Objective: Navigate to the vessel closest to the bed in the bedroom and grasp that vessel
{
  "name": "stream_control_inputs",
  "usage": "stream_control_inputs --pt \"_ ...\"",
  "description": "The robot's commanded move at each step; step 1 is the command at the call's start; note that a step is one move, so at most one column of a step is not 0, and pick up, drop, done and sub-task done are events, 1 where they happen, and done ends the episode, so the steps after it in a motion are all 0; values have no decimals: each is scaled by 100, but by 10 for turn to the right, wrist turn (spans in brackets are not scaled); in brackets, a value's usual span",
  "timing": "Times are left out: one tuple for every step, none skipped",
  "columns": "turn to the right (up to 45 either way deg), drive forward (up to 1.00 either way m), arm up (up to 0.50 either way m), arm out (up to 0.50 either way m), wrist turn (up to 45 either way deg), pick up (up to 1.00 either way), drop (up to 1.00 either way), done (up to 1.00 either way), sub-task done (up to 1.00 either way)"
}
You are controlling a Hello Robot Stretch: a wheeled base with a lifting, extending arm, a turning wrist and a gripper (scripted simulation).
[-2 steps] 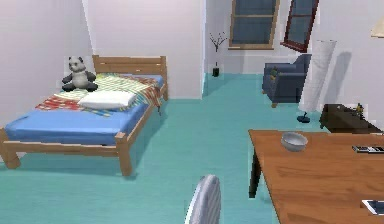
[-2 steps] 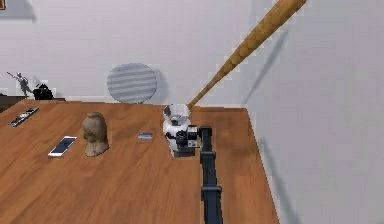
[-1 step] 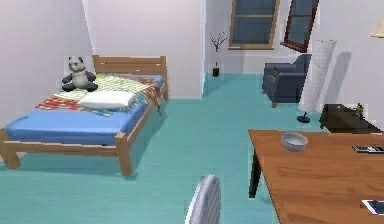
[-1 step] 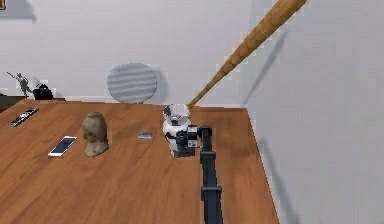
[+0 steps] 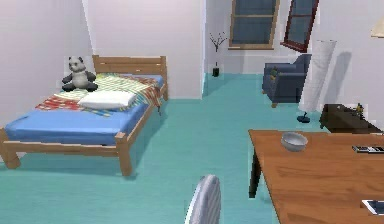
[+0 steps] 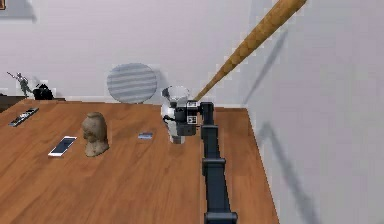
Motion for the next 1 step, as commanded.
stream_control_inputs --pt "0 0 0 0 0 0 0 100 0"
